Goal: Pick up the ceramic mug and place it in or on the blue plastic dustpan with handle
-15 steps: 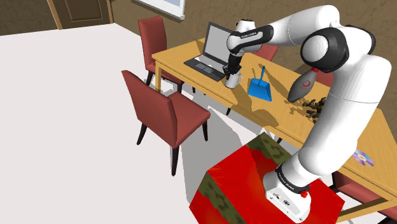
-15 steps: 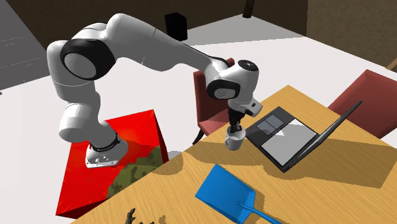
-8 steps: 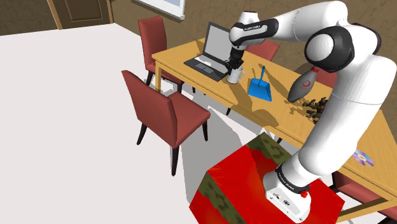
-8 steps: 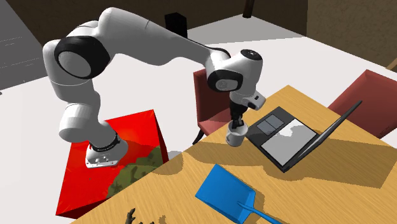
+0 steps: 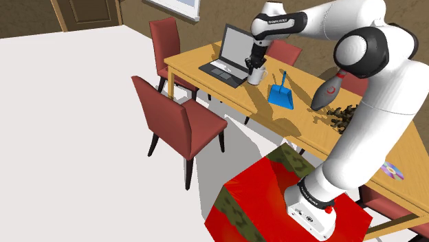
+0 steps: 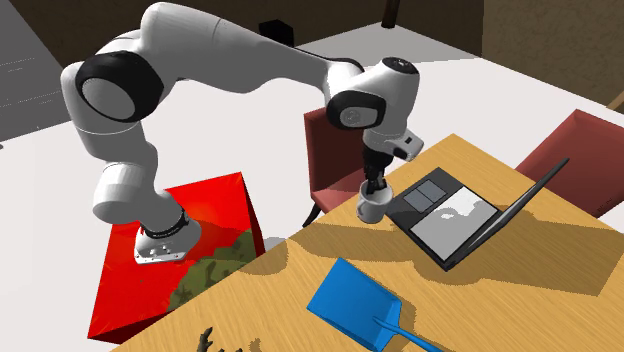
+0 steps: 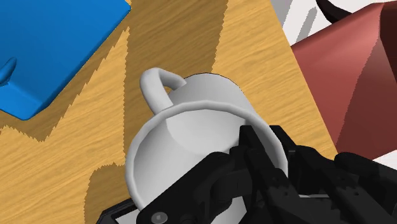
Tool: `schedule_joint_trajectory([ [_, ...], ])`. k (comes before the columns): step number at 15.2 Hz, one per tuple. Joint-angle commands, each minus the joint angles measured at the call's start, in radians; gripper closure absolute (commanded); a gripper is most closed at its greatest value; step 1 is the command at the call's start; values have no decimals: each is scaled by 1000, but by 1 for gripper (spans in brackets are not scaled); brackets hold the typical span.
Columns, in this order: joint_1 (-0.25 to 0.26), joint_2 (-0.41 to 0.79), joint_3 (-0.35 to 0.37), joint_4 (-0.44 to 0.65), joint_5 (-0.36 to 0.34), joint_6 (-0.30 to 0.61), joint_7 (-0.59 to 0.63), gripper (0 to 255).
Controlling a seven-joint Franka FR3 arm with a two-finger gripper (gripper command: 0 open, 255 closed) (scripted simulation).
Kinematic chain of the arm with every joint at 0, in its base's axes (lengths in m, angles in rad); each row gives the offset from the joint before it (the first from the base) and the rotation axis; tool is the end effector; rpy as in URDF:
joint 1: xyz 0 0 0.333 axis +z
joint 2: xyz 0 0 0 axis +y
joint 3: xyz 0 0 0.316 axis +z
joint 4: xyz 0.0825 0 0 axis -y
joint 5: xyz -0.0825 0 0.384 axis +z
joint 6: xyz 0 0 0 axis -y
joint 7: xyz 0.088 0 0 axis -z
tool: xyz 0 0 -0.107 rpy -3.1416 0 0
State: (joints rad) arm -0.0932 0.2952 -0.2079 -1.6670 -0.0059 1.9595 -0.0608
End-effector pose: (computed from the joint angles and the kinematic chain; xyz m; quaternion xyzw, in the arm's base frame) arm 0.6188 -0.1801 0.4376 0.9929 -0.1143 -0.0042 0.0325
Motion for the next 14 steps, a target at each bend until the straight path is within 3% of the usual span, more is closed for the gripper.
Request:
schedule_joint_trajectory([
  [1,0,-5,0,22,-1,-26,0,255],
  [14,-2,-20,-3,176,-3,-195,-6,255],
])
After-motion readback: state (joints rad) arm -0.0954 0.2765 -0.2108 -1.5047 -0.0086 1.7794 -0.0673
